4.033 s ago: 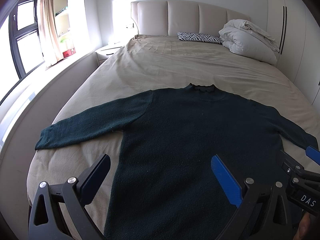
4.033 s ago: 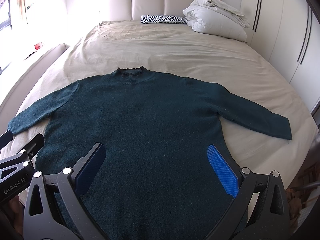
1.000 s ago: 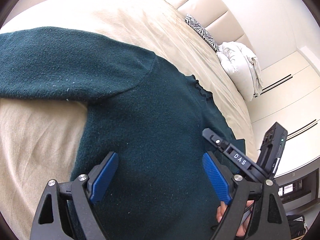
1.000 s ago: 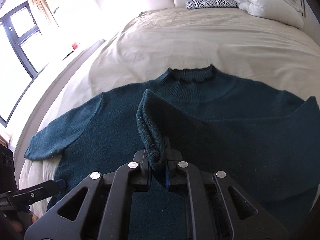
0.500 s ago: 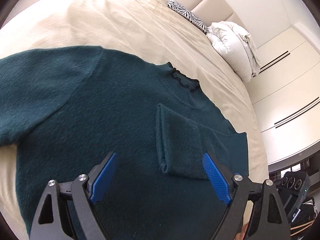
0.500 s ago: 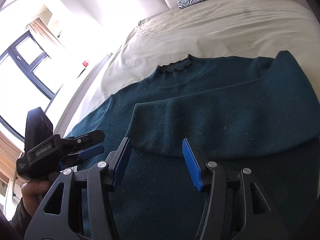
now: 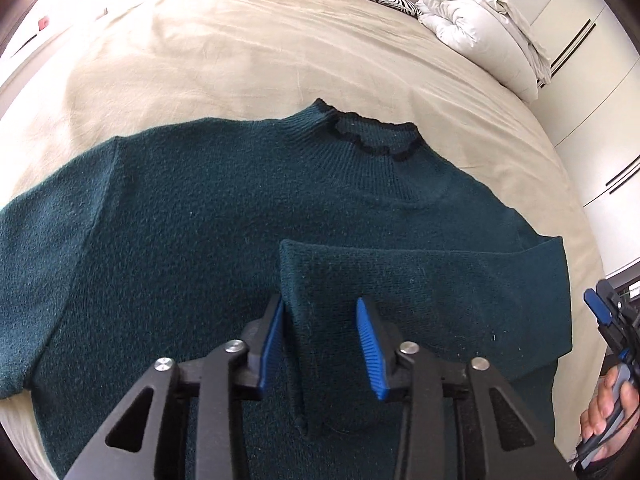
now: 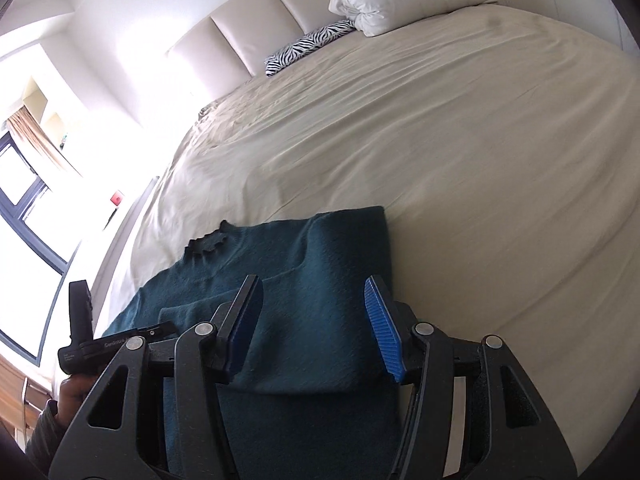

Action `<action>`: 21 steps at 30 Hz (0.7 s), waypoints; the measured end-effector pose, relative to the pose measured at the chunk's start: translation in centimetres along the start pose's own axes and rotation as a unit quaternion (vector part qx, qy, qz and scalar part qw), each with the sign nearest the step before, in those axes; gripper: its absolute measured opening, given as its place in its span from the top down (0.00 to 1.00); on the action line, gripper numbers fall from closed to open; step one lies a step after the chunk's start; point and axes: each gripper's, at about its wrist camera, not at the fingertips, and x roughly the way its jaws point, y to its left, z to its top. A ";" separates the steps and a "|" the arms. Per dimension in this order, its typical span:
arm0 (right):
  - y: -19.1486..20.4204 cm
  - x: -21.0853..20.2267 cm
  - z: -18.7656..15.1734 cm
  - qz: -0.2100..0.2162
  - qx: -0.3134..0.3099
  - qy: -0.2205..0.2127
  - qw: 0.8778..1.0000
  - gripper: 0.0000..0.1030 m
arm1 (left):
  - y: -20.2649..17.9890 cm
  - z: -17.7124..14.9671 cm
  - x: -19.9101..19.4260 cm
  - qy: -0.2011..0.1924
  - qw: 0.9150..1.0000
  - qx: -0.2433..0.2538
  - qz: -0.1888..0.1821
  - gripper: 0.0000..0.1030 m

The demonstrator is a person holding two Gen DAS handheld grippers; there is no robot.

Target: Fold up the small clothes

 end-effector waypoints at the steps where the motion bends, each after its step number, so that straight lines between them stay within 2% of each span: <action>1: -0.8 0.6 0.6 0.001 0.007 0.005 1.000 0.50 | 0.0 0.0 -0.2 -0.002 1.000 0.002 -0.001 0.80; 2: -1.7 1.1 1.2 0.000 0.015 0.009 1.000 0.50 | -0.1 0.0 -0.3 -0.005 1.000 0.006 -0.002 0.87; 3: -1.9 1.8 1.7 -0.003 0.022 0.011 1.000 0.50 | -0.1 0.0 -0.6 -0.009 1.000 0.011 -0.005 0.88; 9: -4.1 5.0 3.6 0.023 0.044 0.036 0.998 0.50 | 0.9 -0.6 -2.7 -0.055 0.998 0.007 -0.015 0.92; 13: -6.4 7.1 4.7 0.040 0.093 0.047 0.994 0.50 | 2.0 -1.6 -3.6 -0.086 0.996 -0.005 -0.020 0.92; 15: -7.3 8.1 5.0 0.048 0.110 0.052 0.991 0.57 | 2.8 -2.0 -3.6 -0.095 0.995 -0.020 -0.027 0.92; 16: -7.5 8.6 5.2 0.052 0.113 0.059 0.991 0.65 | 3.3 -2.2 -3.7 -0.099 0.994 -0.030 -0.031 0.92; 21: -8.3 10.8 5.8 0.056 0.124 0.077 0.988 0.72 | 4.3 -1.9 -3.2 -0.103 0.993 -0.034 -0.037 0.92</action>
